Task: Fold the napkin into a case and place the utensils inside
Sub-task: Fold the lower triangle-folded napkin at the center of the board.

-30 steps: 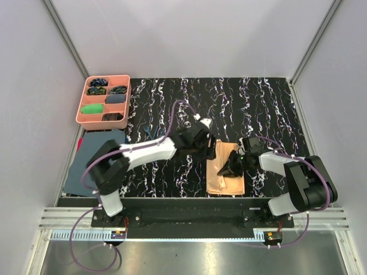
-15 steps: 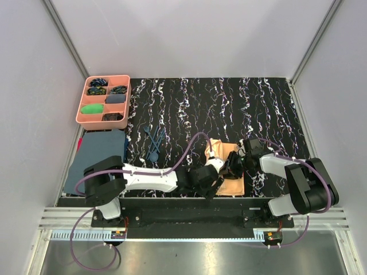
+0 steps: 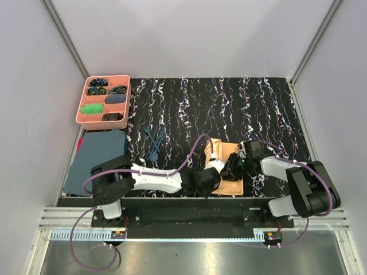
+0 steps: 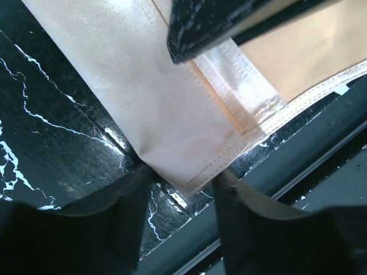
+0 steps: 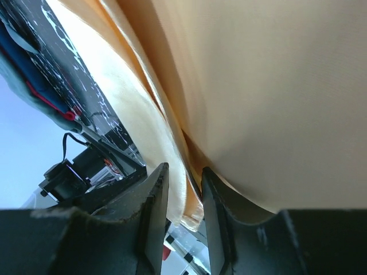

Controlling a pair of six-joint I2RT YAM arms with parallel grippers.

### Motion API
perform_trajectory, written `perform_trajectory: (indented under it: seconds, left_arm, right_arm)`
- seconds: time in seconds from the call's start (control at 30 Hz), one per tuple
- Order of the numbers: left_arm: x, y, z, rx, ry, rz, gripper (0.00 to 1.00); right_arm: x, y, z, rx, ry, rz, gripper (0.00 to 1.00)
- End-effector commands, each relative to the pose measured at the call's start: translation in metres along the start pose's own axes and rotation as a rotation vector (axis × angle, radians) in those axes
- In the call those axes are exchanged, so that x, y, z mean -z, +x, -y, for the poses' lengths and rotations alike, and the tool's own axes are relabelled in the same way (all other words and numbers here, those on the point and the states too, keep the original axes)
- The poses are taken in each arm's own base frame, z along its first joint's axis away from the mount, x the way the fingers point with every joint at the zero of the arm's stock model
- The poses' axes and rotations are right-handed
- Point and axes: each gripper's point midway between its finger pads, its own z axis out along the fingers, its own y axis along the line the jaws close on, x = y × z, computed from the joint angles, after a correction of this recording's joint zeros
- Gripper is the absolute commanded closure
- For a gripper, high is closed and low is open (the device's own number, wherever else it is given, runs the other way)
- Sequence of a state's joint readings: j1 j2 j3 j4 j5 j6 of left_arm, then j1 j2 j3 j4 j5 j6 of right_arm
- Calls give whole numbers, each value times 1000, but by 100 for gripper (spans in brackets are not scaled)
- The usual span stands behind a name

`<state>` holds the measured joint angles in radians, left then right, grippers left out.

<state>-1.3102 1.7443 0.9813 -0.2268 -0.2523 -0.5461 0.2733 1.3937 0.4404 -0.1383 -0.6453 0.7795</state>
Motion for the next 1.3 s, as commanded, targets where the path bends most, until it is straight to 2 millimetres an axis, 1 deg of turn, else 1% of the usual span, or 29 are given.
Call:
perform_trajectory:
  seconds: [0.0,0.17,0.23,0.27,0.37,0.4,0.43,0.5,0.57,0.6,0.63,0.67,0.73,0.77,0.8,0.83,0.87,0.9,0.93,0.97,1.0,1.1,1.27]
  left_arm:
    - [0,-18,11,-1,19,59,58]
    - [3,-18,21,-19,48,61,64]
    - [6,-16,26,-31,66,58,63]
    - [6,-16,28,-40,74,55,61]
    - [14,-14,29,-36,98,57,45]
    - [20,-14,26,-27,105,66,40]
    - [24,-15,27,-21,122,65,33]
    - [35,-19,26,-4,151,76,30]
    - [43,-24,30,44,226,75,29]
    - [52,-23,35,63,294,66,29]
    - [54,-33,31,100,325,88,31]
    - [56,-33,29,127,343,83,33]
    - [64,-47,22,172,381,100,42]
    - [67,-52,21,183,391,108,50]
    - [66,-59,14,202,392,113,55]
    - [66,-63,13,210,400,116,58]
    - [63,-65,13,217,409,109,64]
    - [61,-66,11,224,414,108,66]
    - [59,-70,13,224,424,120,68]
    - [55,-72,14,225,426,116,70]
    - [54,-72,17,224,440,110,73]
    - [48,-76,26,245,474,107,79]
    - [31,-65,29,277,481,68,86]
  right_arm:
    - [0,5,-7,5,-37,-7,62]
    - [-6,13,-14,15,-51,-27,62]
    - [-7,13,-17,13,-64,-30,62]
    - [-9,14,-14,11,-57,-36,62]
    - [-9,15,-11,13,-49,-37,62]
    - [-9,15,-10,12,-47,-39,61]
    - [-9,16,-8,16,-37,-39,60]
    - [-8,15,-7,22,-30,-31,57]
    - [-7,16,-6,22,-21,-32,56]
    - [-7,16,-5,20,-16,-32,55]
    - [-6,17,-4,21,-13,-33,51]
    - [-5,18,-3,18,-10,-31,47]
    - [-2,18,-4,4,-2,-26,41]
    - [-1,18,-7,7,-7,-23,40]
    - [1,16,-9,9,-3,-13,39]
    - [5,18,-7,14,18,-15,37]
    - [7,15,-8,28,27,0,36]
    - [7,10,-4,32,53,33,35]
    - [11,10,0,43,79,41,34]
    - [13,6,-1,55,98,54,34]
    - [15,4,3,59,125,66,34]
    - [21,5,5,59,153,81,34]
    - [28,8,12,56,181,105,34]
